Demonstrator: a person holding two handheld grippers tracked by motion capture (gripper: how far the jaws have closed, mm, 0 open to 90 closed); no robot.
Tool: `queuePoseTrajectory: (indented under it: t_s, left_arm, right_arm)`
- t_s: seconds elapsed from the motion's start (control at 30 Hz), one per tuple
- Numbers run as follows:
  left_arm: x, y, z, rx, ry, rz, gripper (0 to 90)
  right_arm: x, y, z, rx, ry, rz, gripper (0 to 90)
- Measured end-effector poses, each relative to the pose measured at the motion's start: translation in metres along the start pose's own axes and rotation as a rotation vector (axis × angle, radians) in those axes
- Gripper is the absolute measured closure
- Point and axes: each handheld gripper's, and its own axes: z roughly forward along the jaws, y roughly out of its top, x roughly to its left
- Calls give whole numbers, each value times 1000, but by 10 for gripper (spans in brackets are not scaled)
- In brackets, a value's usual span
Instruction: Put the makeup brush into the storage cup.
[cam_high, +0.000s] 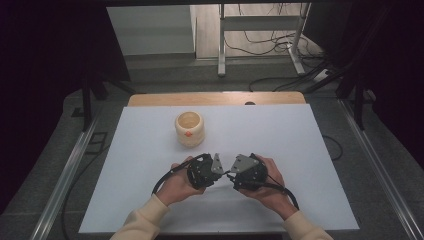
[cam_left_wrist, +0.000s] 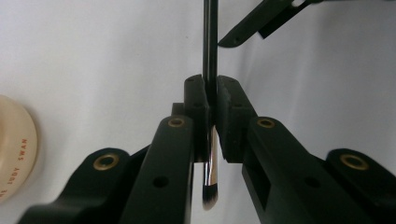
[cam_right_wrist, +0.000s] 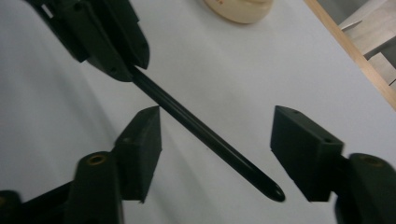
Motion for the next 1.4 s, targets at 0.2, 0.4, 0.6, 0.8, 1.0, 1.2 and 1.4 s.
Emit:
queuePoseTrajectory:
  t_s: [0.2, 0.4, 0.6, 0.8, 1.0, 1.2, 1.4]
  left_arm:
    - [1, -2, -3, -28, -11, -13, 827]
    - [4, -4, -9, -83, 21, -37, 798]
    - [6, -6, -15, -170, 76, -50, 573]
    - [8, -7, -20, -219, 120, -100, 303]
    - [11, -13, -28, -266, 136, -178, 191]
    - [14, -23, -37, -295, 102, -213, 173]
    - [18, -35, -39, -316, 80, -276, 164]
  right_arm:
    - [4, -1, 1, 9, -9, -62, 561]
    - [6, -3, 2, 17, 24, -85, 701]
    - [6, -5, 1, -10, 58, -93, 822]
    - [2, -7, 0, -32, 61, -68, 835]
    - [-1, -9, -2, -39, 55, -49, 836]
    - [-3, -11, -3, -51, 58, -19, 836]
    - [-6, -14, -4, -58, 56, 2, 836]
